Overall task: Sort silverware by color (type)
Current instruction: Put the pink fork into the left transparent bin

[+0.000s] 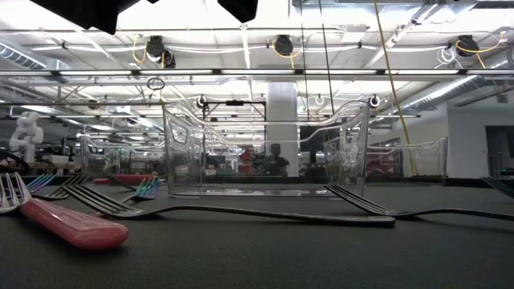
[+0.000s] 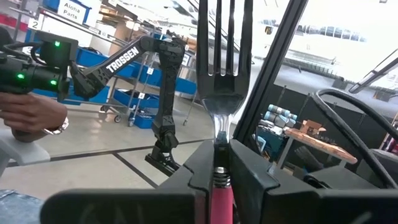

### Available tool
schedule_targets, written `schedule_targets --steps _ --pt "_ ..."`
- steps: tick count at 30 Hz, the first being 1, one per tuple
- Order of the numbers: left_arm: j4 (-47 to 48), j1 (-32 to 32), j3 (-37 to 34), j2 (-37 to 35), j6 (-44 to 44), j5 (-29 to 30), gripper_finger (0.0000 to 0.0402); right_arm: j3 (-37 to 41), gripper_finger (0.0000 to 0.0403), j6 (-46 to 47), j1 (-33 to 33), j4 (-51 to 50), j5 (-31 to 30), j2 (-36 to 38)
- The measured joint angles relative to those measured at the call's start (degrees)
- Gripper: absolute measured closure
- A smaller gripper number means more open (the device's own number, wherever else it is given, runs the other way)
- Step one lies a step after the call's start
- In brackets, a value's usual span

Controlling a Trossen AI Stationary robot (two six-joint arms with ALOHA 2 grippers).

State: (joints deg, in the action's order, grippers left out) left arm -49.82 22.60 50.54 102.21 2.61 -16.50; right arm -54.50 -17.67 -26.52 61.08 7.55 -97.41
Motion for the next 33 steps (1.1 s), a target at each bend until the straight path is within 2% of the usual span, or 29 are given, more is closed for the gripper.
schedule_targets --steps 10,18,22,26,31,33 --pt "1.1 -0.8 0.6 1.0 -0.1 -3.3 0.0370 0.0 0.0370 0.5 -0.1 -0.5 0.0 0.0" --pt "1.9 -1.1 0.6 1.0 0.0 -4.4 0.0374 0.0 0.0353 4.0 -0.1 -1.5 -0.5 0.0" --pt "3.8 -1.5 0.6 0.8 0.1 -0.8 0.0374 0.0 0.0327 5.0 -0.5 -2.7 -4.2 0.0" --pt "6.1 -2.1 0.6 0.0 0.2 4.4 0.0374 0.0 0.0296 6.1 -1.0 -4.9 -11.6 0.0" --pt "14.4 -2.0 0.6 -2.7 -0.2 13.9 0.0375 0.0 0.0264 7.6 -2.6 -8.9 -29.7 0.0" --pt "17.7 -1.5 0.6 -4.0 -0.2 17.7 0.0375 0.0 0.0257 6.8 -3.3 -10.6 -35.2 0.0"
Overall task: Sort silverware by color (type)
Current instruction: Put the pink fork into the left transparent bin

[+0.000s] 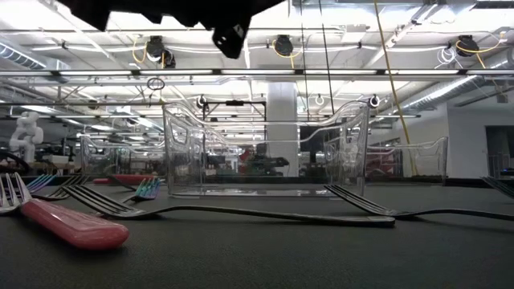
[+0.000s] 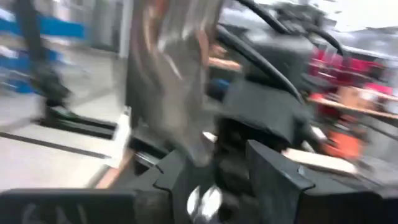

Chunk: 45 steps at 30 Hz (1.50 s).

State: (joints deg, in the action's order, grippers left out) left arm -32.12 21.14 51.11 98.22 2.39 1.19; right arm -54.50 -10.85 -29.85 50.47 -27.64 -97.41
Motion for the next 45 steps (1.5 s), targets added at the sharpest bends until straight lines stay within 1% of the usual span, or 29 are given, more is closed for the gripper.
schedule_targets --steps 4,12,18,22,27,29,31,33,36,40,42,45 --pt "5.3 1.7 0.0 -2.5 0.1 7.6 0.0375 0.0 0.0247 -0.7 -1.4 -2.0 -6.9 0.1" --pt "15.6 5.3 0.0 -6.9 -0.2 23.1 0.0375 0.0 0.0245 0.8 -4.0 -7.1 -14.4 2.2" --pt "27.1 7.9 0.0 -8.2 -0.4 37.0 0.0375 0.0 0.0245 4.1 -5.6 -14.9 -22.8 4.4" --pt "31.1 9.7 0.0 -8.2 -3.0 43.0 0.0375 0.0 0.0245 5.7 -6.0 -20.2 -26.2 5.2" --pt "34.3 11.3 0.0 -8.2 -4.7 48.9 0.0375 0.0 0.0245 6.1 -6.5 -22.9 -26.4 5.7" --pt "35.2 12.0 0.0 -8.2 -5.9 49.6 0.0375 -0.6 0.0245 5.6 -6.8 -23.5 -26.4 5.7" --pt "35.8 12.4 0.0 -8.2 -6.0 49.9 0.0375 -2.5 0.0245 5.1 -7.2 -26.7 -26.4 5.7" --pt "35.9 12.7 0.0 -8.3 -6.3 50.7 0.0375 -6.4 0.0245 5.2 -7.8 -33.6 -26.3 5.7" --pt "35.9 13.1 0.0 -8.3 -7.7 51.7 0.0375 -14.4 0.0245 7.6 -8.5 -47.3 -25.9 5.7" --pt "35.9 13.1 0.0 -8.3 -7.8 51.8 0.0375 -23.6 0.0245 13.9 -8.1 -63.9 -21.4 5.7" --pt "35.9 13.0 0.0 -8.3 -7.8 51.9 0.0375 -26.5 0.0245 15.7 -7.6 -69.8 -19.6 5.7" --pt "35.8 13.1 0.0 -8.3 -7.8 51.9 0.0375 -28.3 0.0245 15.9 -6.4 -74.1 -14.4 5.7"
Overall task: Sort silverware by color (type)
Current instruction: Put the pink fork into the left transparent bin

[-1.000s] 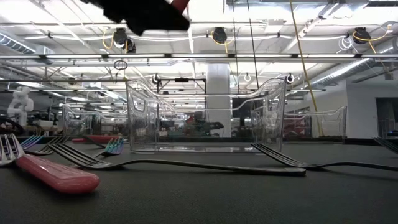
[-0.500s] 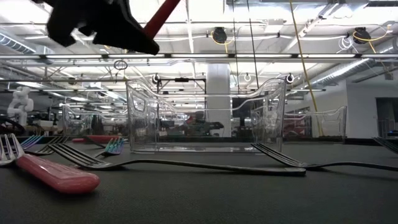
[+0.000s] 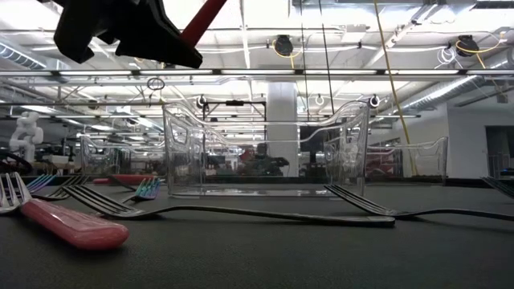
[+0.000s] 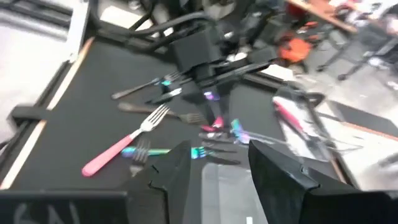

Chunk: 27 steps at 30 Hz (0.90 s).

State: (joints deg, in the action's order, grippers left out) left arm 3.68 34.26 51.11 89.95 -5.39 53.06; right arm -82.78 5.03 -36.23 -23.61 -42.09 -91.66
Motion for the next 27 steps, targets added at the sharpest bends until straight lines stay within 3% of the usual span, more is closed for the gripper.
schedule_targets --steps 4,9,13,20,27 --pt "0.1 0.0 0.0 0.0 -0.1 0.0 0.0375 -0.1 0.0245 -2.6 1.9 -0.8 6.4 -0.1" --pt "0.1 -0.1 0.0 0.0 0.0 0.0 0.0375 -0.1 0.0248 -3.1 4.0 -0.8 7.1 -0.1" --pt "0.6 0.0 0.0 0.0 0.1 -0.2 0.0375 -0.1 0.0264 -4.2 5.2 -0.3 12.3 -0.1" --pt "1.4 0.0 0.0 0.0 0.5 -0.3 0.0375 -0.1 0.0317 -5.8 6.7 -0.2 14.2 -0.1" --pt "1.4 0.0 0.0 0.0 0.6 -2.0 0.0375 -0.1 0.0391 -7.9 7.7 0.8 20.4 -0.1"
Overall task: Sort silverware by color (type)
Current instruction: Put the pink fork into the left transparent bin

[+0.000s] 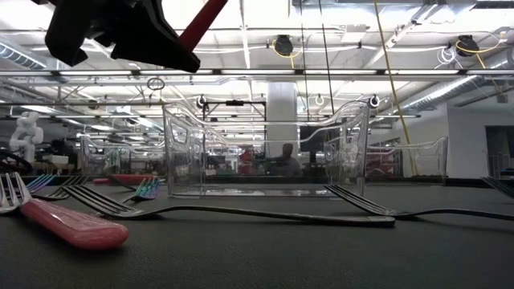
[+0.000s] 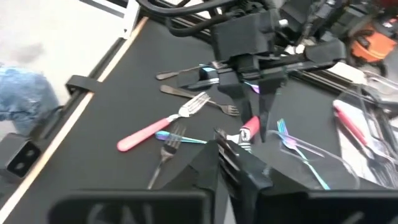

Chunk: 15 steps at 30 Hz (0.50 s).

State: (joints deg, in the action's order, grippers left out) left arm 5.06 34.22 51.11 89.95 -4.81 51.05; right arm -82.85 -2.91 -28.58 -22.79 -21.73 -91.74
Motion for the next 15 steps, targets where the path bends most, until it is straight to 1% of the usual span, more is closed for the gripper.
schedule_targets --steps 3,5,8,12,15 --pt "-0.3 0.0 0.0 0.0 2.2 0.0 0.0352 0.0 0.0394 -0.3 0.0 0.2 0.0 0.0" --pt "-0.4 -0.1 0.0 0.0 4.2 0.1 0.0326 0.0 0.0393 -0.5 0.0 0.1 -0.3 0.0" --pt "-0.5 0.0 0.0 0.0 4.5 0.1 0.0287 0.0 0.0398 -1.5 -0.1 0.0 -0.3 0.0" --pt "-1.5 1.1 0.0 0.0 6.0 0.0 0.0240 0.0 0.0399 -3.1 -1.7 -1.0 -1.1 0.0" --pt "-2.6 2.7 0.0 0.0 5.7 0.0 0.0213 0.0 0.0400 -3.8 -3.5 -2.3 -2.8 0.0"
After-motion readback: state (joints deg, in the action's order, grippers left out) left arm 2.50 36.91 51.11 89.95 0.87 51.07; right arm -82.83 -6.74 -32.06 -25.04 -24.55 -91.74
